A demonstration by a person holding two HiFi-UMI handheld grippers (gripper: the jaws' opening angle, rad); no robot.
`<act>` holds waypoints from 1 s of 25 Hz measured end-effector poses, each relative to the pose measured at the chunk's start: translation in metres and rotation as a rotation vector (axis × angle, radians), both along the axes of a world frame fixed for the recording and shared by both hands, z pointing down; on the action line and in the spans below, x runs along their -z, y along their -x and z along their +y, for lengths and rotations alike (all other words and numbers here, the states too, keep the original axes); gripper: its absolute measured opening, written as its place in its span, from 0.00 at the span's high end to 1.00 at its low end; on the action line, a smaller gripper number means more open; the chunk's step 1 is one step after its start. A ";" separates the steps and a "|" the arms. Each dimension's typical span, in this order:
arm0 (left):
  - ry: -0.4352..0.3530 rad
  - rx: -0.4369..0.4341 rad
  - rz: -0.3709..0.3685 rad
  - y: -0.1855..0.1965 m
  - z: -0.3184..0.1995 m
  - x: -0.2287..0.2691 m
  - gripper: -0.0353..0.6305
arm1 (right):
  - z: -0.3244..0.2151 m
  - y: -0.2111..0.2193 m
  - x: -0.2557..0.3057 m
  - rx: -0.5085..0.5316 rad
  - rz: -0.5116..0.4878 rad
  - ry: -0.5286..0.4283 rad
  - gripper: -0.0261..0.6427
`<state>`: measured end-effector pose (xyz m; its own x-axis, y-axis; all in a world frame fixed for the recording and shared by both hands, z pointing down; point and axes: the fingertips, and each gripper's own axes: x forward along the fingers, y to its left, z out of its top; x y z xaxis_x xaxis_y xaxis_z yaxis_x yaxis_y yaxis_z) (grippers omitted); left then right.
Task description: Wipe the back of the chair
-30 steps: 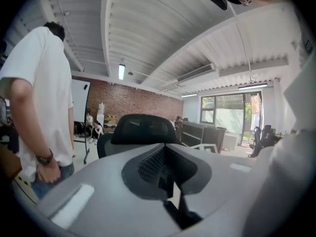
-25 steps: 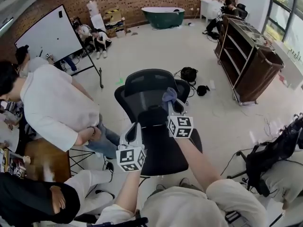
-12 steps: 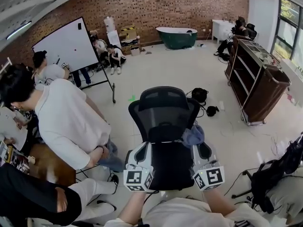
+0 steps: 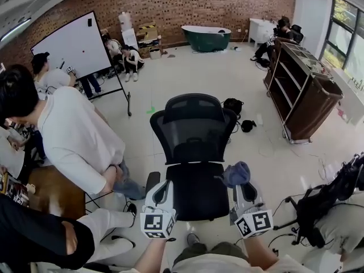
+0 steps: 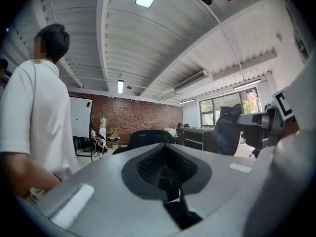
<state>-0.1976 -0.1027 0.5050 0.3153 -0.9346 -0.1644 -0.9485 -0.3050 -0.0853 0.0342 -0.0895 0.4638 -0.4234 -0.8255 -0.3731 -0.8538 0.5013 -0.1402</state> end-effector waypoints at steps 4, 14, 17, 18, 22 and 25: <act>-0.013 0.016 0.006 -0.007 0.055 0.004 0.85 | 0.046 -0.017 -0.008 -0.003 0.029 0.002 0.89; -0.021 0.038 0.035 -0.099 0.236 -0.007 0.85 | 0.215 -0.112 -0.017 0.063 -0.041 -0.022 0.89; 0.003 0.048 0.032 -0.113 0.283 -0.016 0.85 | 0.255 -0.130 -0.030 0.075 -0.068 0.014 0.89; 0.004 0.047 0.033 -0.118 0.298 -0.013 0.85 | 0.269 -0.136 -0.030 0.077 -0.073 0.020 0.89; -0.038 0.062 0.016 -0.141 0.351 0.007 0.85 | 0.317 -0.157 -0.026 0.097 -0.058 0.033 0.89; -0.054 0.060 -0.002 -0.147 0.372 0.011 0.85 | 0.339 -0.160 -0.024 0.098 -0.055 0.024 0.89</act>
